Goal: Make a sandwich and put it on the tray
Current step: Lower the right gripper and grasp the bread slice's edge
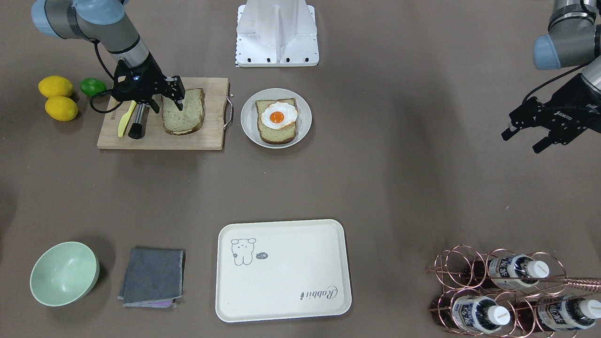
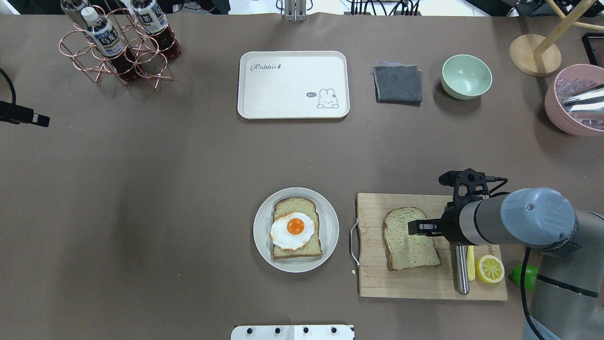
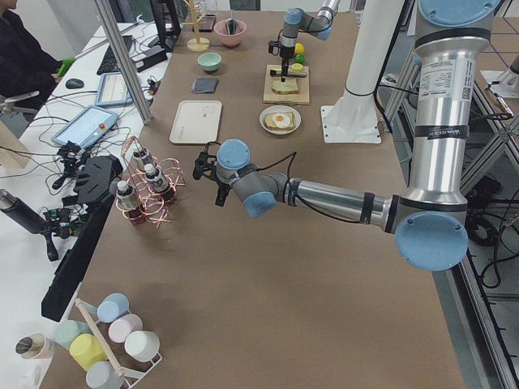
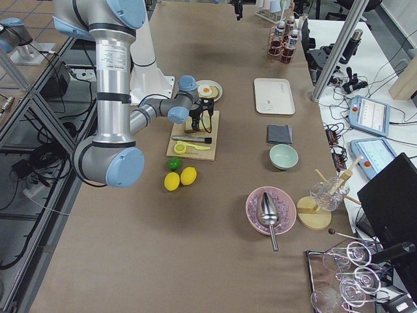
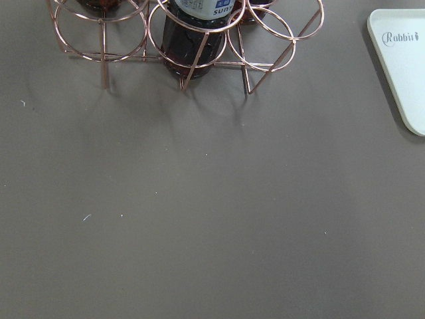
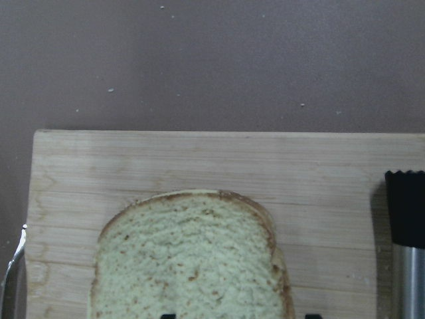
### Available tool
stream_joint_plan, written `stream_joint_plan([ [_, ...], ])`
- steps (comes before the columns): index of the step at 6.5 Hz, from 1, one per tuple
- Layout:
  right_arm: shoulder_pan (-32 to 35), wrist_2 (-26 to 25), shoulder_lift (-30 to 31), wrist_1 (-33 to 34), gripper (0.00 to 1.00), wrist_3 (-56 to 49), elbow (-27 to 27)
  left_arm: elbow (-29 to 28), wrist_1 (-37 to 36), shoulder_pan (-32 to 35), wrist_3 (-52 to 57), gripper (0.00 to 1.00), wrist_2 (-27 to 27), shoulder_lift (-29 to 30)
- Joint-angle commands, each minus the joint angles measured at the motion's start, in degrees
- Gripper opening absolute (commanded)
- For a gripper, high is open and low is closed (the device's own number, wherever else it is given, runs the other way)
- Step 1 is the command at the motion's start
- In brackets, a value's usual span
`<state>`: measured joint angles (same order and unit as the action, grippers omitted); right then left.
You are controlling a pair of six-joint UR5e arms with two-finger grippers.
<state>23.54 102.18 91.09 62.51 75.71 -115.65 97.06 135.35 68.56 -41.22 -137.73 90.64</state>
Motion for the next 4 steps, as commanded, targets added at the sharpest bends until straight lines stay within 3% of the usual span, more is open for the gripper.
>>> stream_joint_plan([
  [1, -0.25, -0.31, 0.05, 0.06, 0.69, 0.23, 0.25, 0.06, 0.0, 0.0, 0.0, 0.98, 0.0, 0.06],
  [4, -0.25, -0.31, -0.04, -0.02, 0.67, 0.23, 1.3, -0.21, 0.0, 0.0, 0.0, 0.98, 0.0, 0.06],
])
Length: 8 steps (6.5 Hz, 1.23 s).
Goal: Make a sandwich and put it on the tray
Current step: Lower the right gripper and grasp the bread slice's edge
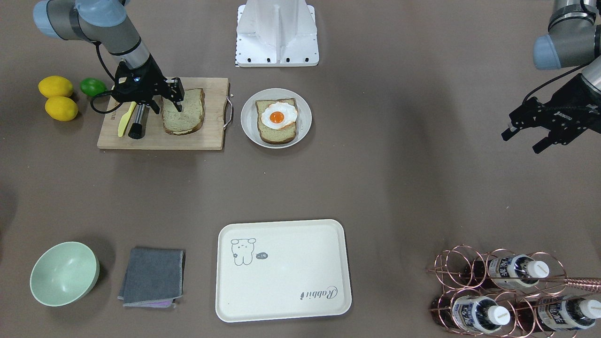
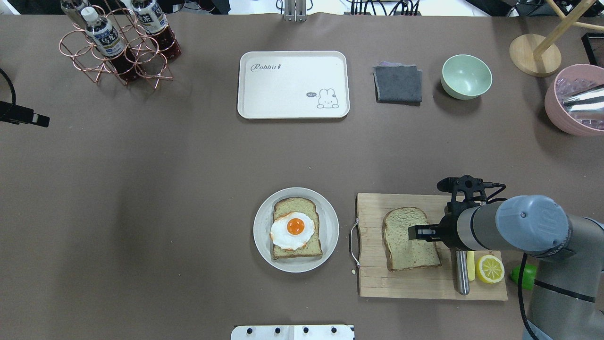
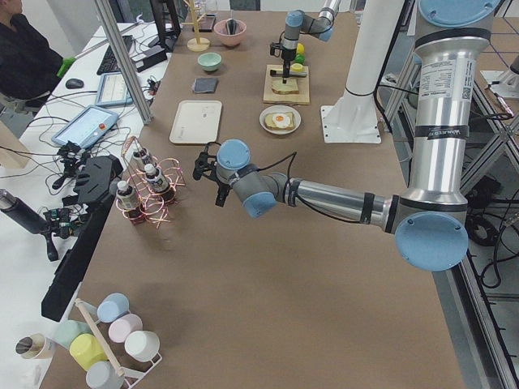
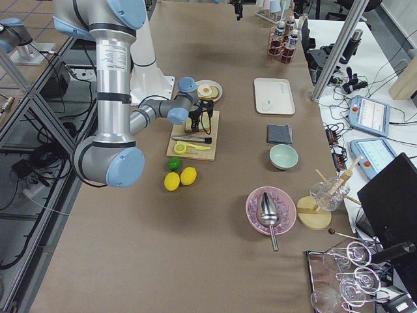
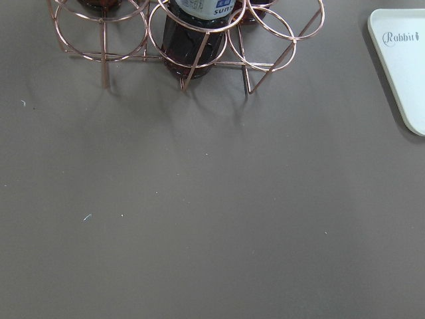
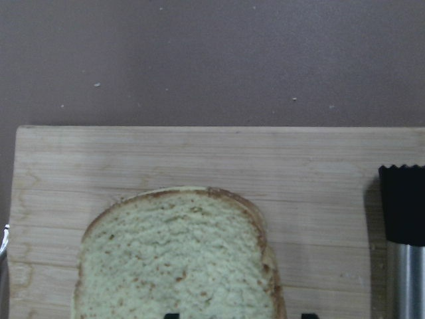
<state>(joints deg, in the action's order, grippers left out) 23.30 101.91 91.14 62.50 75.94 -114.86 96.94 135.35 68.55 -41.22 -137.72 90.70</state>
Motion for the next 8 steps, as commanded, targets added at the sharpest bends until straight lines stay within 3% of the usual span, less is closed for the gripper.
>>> stream_joint_plan([
  [1, 0.0, -0.04, -0.08, -0.01, 0.59, -0.09, 0.95, -0.17, 0.0, 0.0, 0.0, 0.98, 0.0, 0.09],
  [3, 0.0, -1.44, -0.26, -0.01, 0.0, 0.09, 0.95, -0.25, -0.09, 0.0, 0.09, 0.98, 0.0, 0.36],
  [8, 1.66, -0.57, -0.87, -0.01, 0.0, 1.93, -3.0, -1.4, -0.18, -0.09, 0.44, 0.98, -0.09, 0.88],
])
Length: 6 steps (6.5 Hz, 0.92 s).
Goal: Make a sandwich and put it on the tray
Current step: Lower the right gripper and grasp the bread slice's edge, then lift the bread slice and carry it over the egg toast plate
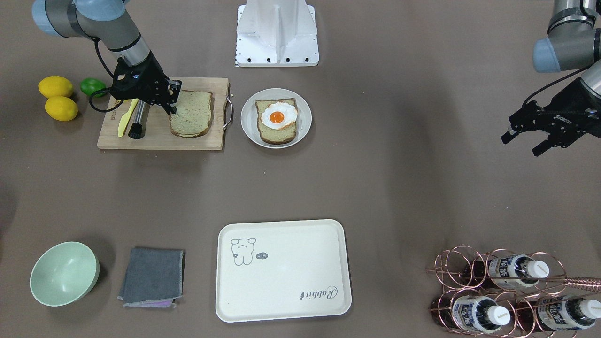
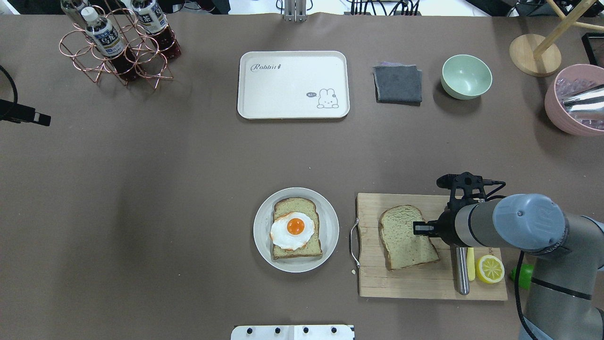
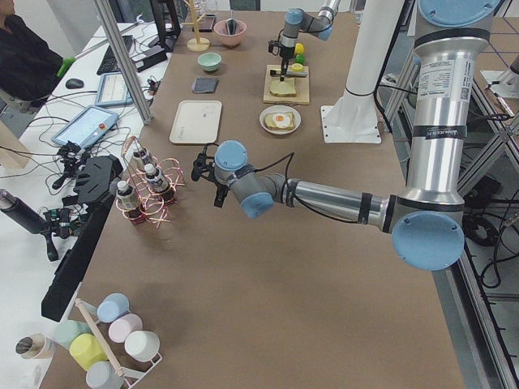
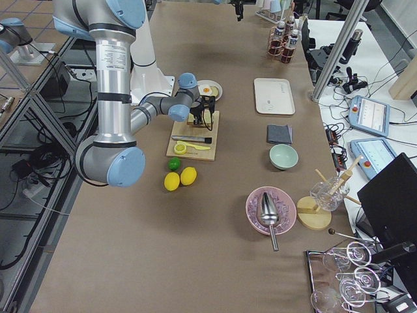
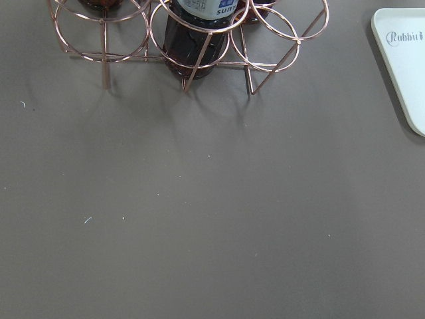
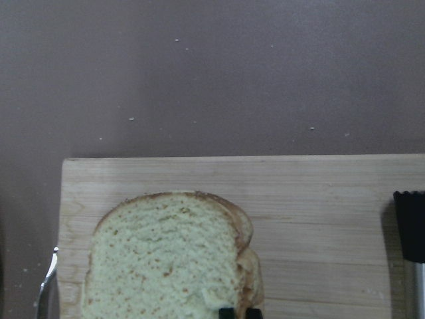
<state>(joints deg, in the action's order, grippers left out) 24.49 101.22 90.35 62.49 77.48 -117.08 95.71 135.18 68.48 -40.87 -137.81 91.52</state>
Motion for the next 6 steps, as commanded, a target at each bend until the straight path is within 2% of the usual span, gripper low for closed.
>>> stream_joint_plan([
  [1, 1.43, 1.69, -0.17, 0.0, 0.0, 0.4, -2.0, -0.17, 0.0, -0.02, 0.09, 0.98, 0.0, -0.03],
  [2, 4.05, 5.97, -1.65, -0.61, 0.0, 0.48, -2.97, -0.17, 0.08, -0.02, 0.09, 0.98, 0.0, -0.2],
  [4, 4.51, 7.15, -4.64, -5.42, 0.0, 3.63, -2.72, -0.26, 0.08, -0.02, 0.18, 0.98, 0.09, -0.47],
  [6, 4.08, 6.98, -11.73, -7.12, 0.0, 9.42, 0.6, -0.61, 0.17, -0.02, 0.26, 0.98, 0.09, -0.64],
])
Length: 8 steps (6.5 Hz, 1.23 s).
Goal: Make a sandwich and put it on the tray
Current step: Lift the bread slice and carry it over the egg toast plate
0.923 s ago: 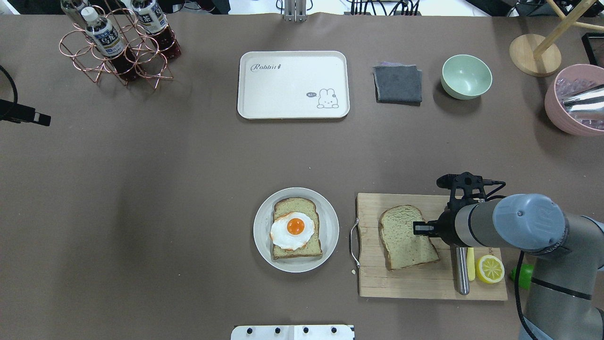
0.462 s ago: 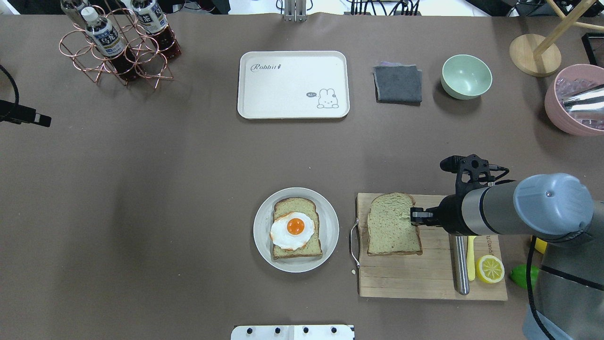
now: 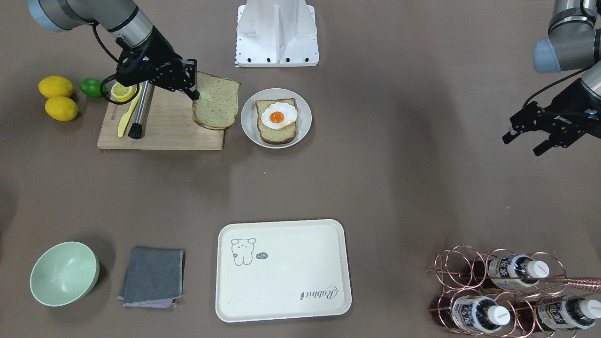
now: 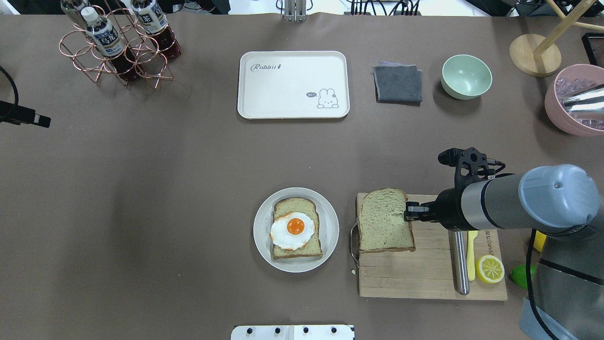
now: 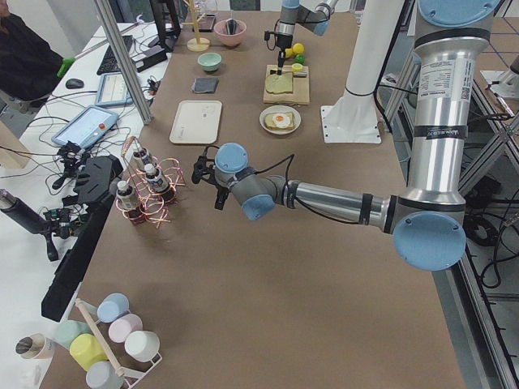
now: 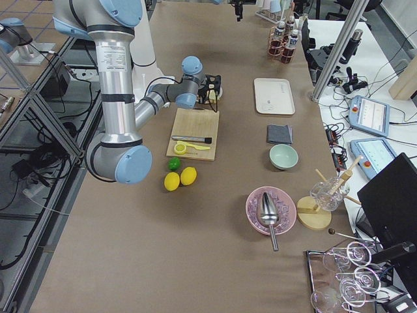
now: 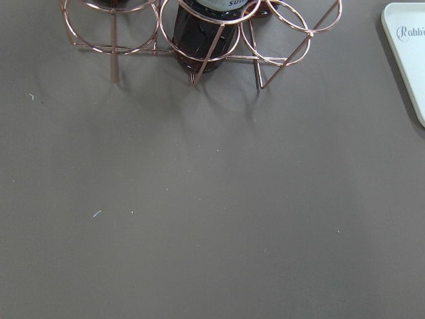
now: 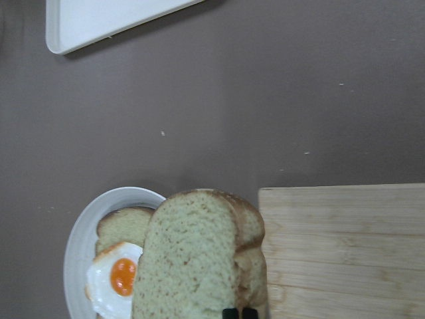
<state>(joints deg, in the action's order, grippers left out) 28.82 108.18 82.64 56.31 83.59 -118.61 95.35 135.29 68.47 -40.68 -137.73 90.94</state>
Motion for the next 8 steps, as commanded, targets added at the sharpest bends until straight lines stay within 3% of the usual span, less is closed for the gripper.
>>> stream_joint_plan([
  [1, -1.65, -0.69, -7.19, -0.94, 0.0, 4.46, 4.24, -0.16, 0.06, 0.0, -0.02, 0.98, 0.0, -0.24],
  [4, -7.1, -7.0, -10.91, -1.11, 0.0, 5.27, 8.11, -0.34, 0.06, 0.0, 0.07, 0.98, 0.53, -0.24],
  [6, -9.48, -10.79, -11.0, -11.69, 0.0, 5.53, 14.25, -0.34, 0.06, 0.0, 0.07, 0.98, 0.79, -0.24],
  [8, -9.75, -11.24, -11.09, -12.54, 0.0, 8.34, 14.54, -0.69, 0.06, 0.0, -0.02, 0.98, 0.79, -0.15],
])
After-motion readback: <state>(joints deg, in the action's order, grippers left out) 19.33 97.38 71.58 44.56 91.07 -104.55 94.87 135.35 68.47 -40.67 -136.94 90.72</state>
